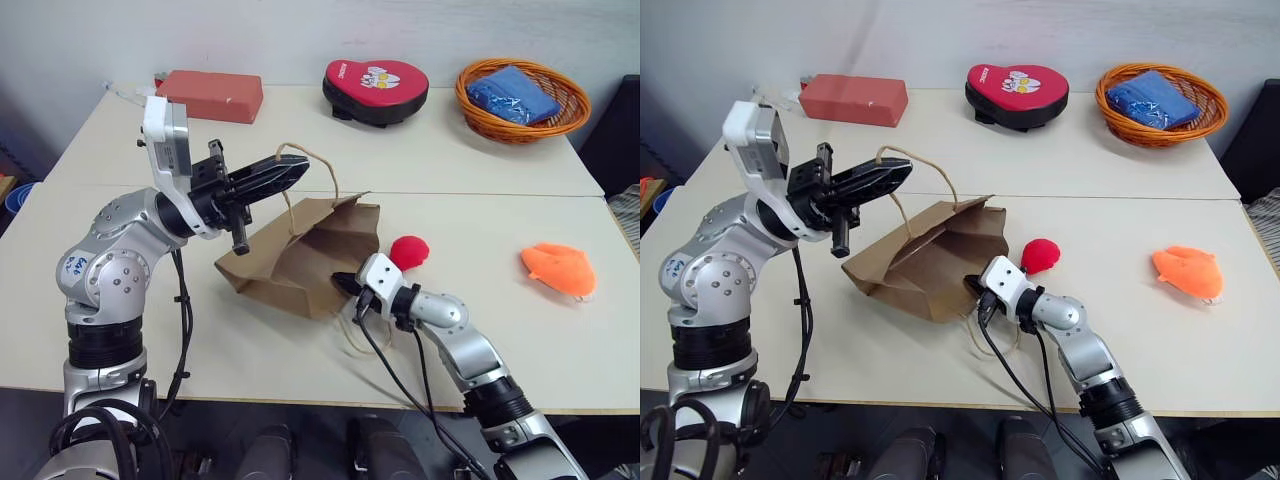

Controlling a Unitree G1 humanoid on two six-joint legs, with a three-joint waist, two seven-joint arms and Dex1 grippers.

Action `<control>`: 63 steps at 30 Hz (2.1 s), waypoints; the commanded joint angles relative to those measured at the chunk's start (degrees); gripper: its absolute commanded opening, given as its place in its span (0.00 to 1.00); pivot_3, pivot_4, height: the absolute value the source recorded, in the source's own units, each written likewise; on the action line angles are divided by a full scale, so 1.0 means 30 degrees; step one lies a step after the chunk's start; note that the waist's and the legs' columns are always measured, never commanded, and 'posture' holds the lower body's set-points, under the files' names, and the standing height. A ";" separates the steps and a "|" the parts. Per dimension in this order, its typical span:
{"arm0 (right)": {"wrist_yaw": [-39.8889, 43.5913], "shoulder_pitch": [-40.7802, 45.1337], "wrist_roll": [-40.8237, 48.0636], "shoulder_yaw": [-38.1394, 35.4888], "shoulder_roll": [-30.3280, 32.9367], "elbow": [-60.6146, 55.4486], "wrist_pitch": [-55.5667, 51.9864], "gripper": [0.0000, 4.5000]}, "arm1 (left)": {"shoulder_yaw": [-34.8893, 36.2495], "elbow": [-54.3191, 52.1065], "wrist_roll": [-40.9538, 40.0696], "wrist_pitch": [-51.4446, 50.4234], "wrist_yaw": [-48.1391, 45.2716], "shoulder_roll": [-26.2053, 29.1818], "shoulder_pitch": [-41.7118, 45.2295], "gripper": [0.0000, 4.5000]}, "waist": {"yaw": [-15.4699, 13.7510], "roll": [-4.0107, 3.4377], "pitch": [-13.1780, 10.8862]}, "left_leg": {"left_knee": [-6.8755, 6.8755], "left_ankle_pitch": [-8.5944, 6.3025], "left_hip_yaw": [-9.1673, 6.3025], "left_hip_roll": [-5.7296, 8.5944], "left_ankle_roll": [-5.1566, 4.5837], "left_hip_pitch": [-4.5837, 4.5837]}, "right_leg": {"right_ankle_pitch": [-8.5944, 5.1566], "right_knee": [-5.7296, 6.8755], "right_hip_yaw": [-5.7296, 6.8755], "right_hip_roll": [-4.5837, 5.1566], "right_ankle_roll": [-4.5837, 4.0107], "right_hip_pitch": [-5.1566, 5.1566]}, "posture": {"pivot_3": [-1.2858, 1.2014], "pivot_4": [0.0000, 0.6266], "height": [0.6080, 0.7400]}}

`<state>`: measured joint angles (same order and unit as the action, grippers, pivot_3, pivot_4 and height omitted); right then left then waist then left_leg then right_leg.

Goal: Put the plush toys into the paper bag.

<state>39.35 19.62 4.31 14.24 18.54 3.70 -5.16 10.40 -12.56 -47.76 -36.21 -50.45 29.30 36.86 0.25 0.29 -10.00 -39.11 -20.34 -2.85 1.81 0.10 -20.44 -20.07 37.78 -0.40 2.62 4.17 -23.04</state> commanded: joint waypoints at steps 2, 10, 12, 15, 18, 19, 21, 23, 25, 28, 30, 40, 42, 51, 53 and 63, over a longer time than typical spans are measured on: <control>0.1195 -0.0744 0.2243 -0.1574 0.0390 -0.2081 0.0354 0.09 | -0.0491 -0.0694 0.0183 0.0549 -0.0134 -0.0223 -0.0326 0.00 | 0.0011 -0.0001 0.0000 | 0.0002 -0.0001 0.0003 0.0000 0.0002 -0.0007 | 0.0000 -0.0004 -0.0002 0.0000 0.0000 -0.0003 | 0.52 0.24 1.00; 0.3367 -0.2948 0.7251 -0.5425 0.3576 -0.6806 -0.3288 0.70 | -0.1326 -0.0377 0.0195 0.0693 -0.0533 -0.0926 -0.0766 0.00 | -0.0087 -0.0002 -0.0002 | 0.0011 -0.0003 -0.0009 -0.0002 0.0003 -0.0014 | 0.0000 -0.0016 0.0004 0.0000 0.0000 -0.0002 | 0.52 0.24 1.00; 0.4001 -0.4539 0.8350 -0.6977 0.4390 -0.7678 -0.3161 0.84 | -0.1458 -0.0251 0.0206 0.0728 -0.0656 -0.1005 -0.0763 0.00 | -0.0106 -0.0001 -0.0003 | 0.0019 -0.0004 -0.0010 -0.0002 0.0000 -0.0023 | 0.0000 -0.0032 0.0005 0.0001 0.0000 0.0002 | 0.52 0.24 1.00; 0.4830 -0.8203 0.8578 -1.0254 0.4863 -0.7605 -0.0667 1.00 | -0.1528 -0.0093 0.0124 0.0687 -0.0874 -0.1087 -0.0576 0.00 | -0.0261 0.0002 -0.0005 | 0.0019 -0.0009 -0.0014 -0.0001 -0.0007 -0.0036 | 0.0000 -0.0047 0.0009 0.0001 0.0001 0.0008 | 0.52 0.24 1.00; 0.4504 -1.1178 0.8105 -1.3514 0.4108 -0.5458 0.2433 1.00 | -0.1611 -0.0021 0.0090 0.0600 -0.1100 -0.1111 -0.0476 0.00 | -0.0374 0.0008 -0.0008 | 0.0018 -0.0010 -0.0002 -0.0001 -0.0011 -0.0028 | 0.0002 -0.0048 0.0001 0.0001 0.0003 0.0025 | 0.52 0.24 1.00; 0.4222 -1.1890 0.7805 -1.4517 0.3809 -0.4418 0.3551 1.00 | -0.1660 0.0037 0.0111 0.0599 -0.1161 -0.1141 -0.0432 0.00 | -0.0393 0.0007 -0.0007 | 0.0018 -0.0011 -0.0002 -0.0001 -0.0013 0.0003 | 0.0002 -0.0052 0.0002 -0.0001 0.0004 0.0062 | 0.52 0.24 1.00; 0.3590 -1.2633 0.7614 -1.5783 0.3344 -0.3068 0.4848 1.00 | -0.1709 0.0147 0.0122 0.0583 -0.1247 -0.1187 -0.0372 0.00 | -0.0422 0.0007 -0.0008 | 0.0027 -0.0015 0.0007 -0.0001 -0.0019 0.0053 | 0.0002 -0.0057 -0.0007 -0.0001 0.0004 0.0113 | 0.52 0.24 1.00; 0.2395 -1.2942 0.7558 -1.6974 0.2933 -0.1907 0.5498 1.00 | -0.1830 0.0313 0.0204 0.0622 -0.1336 -0.1272 -0.0306 0.00 | -0.0313 0.0005 -0.0007 | 0.0032 -0.0015 0.0017 -0.0001 -0.0020 0.0075 | 0.0002 -0.0053 -0.0021 -0.0004 0.0004 0.0125 | 0.52 0.24 1.00; 0.1552 -1.3329 0.7054 -1.7638 0.2898 -0.0952 0.5976 1.00 | -0.1974 0.0468 0.0219 0.0595 -0.1435 -0.1358 -0.0183 0.00 | -0.0155 -0.0002 -0.0008 | 0.0037 -0.0014 0.0021 -0.0002 -0.0017 0.0085 | 0.0001 -0.0038 -0.0029 -0.0007 0.0003 0.0125 | 0.52 0.24 1.00; 0.0977 -1.3375 0.5931 -1.7417 0.3422 -0.0184 0.6382 1.00 | -0.2121 0.0638 0.0258 0.0617 -0.1540 -0.1375 -0.0056 0.00 | -0.0025 -0.0006 -0.0008 | 0.0050 -0.0011 0.0019 -0.0005 -0.0012 0.0090 | 0.0001 -0.0034 -0.0027 -0.0012 0.0002 0.0125 | 0.52 0.24 1.00; 0.0836 -1.2750 0.4919 -1.6710 0.4312 0.0165 0.6283 1.00 | -0.2195 0.0630 0.0290 0.0595 -0.1566 -0.1361 -0.0063 0.00 | 0.0013 -0.0015 -0.0006 | 0.0049 -0.0011 0.0025 -0.0005 -0.0012 0.0091 | 0.0001 -0.0035 -0.0032 -0.0015 0.0002 0.0123 | 0.52 0.24 1.00; -0.0847 -0.4552 -0.1350 -1.1609 1.0595 0.7028 0.5124 1.00 | -0.2655 -0.0181 0.0313 0.0386 -0.1485 -0.1231 -0.0578 0.00 | -0.0097 -0.0031 -0.0013 | 0.0026 -0.0004 0.0044 -0.0006 -0.0015 0.0076 | 0.0003 -0.0021 -0.0041 -0.0024 0.0005 0.0098 | 0.52 0.24 1.00; -0.0790 -0.1956 -0.2519 -1.0033 1.1393 0.9684 0.4469 1.00 | -0.2581 -0.0487 0.0231 0.0368 -0.1100 -0.1352 -0.0749 0.00 | -0.0063 -0.0032 -0.0013 | 0.0016 -0.0004 0.0042 -0.0004 -0.0016 0.0059 | 0.0003 -0.0037 -0.0035 -0.0014 0.0006 0.0098 | 0.52 0.24 1.00; -0.0330 0.4320 -0.4490 -0.6486 1.2144 1.6110 0.5245 0.91 | -0.2240 -0.1261 0.0019 0.0204 -0.0267 -0.1139 -0.1219 0.00 | 0.0004 -0.0027 -0.0015 | -0.0007 -0.0003 0.0052 -0.0009 -0.0019 0.0057 | 0.0004 -0.0046 -0.0033 -0.0013 0.0008 0.0108 | 0.52 0.24 1.00; -0.0171 0.4930 -0.4841 -0.5940 1.2204 1.7089 0.5141 0.78 | -0.2300 -0.1254 0.0110 0.0256 -0.0273 -0.1076 -0.1221 0.00 | -0.0030 -0.0026 -0.0015 | -0.0008 -0.0003 0.0051 -0.0009 -0.0019 0.0056 | 0.0005 -0.0047 -0.0031 -0.0010 0.0009 0.0109 | 0.52 0.24 1.00; 0.5873 0.3458 0.0126 -0.7289 1.2255 1.2214 0.7964 0.12 | -0.2059 -0.1089 0.0051 0.0381 -0.0386 -0.0778 -0.0991 0.00 | -0.0049 -0.0025 -0.0016 | 0.0000 -0.0003 0.0031 -0.0013 -0.0018 0.0037 | 0.0006 -0.0075 -0.0005 -0.0014 0.0010 0.0112 | 0.52 0.24 1.00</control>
<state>50.00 31.20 -2.18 -5.26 55.34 47.54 15.21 2.59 -14.74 -46.89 -35.68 -51.12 26.54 33.13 0.10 0.22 -10.04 -39.12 -20.35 -2.75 1.76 0.05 -20.33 -20.05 37.56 -0.41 2.56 4.20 -22.70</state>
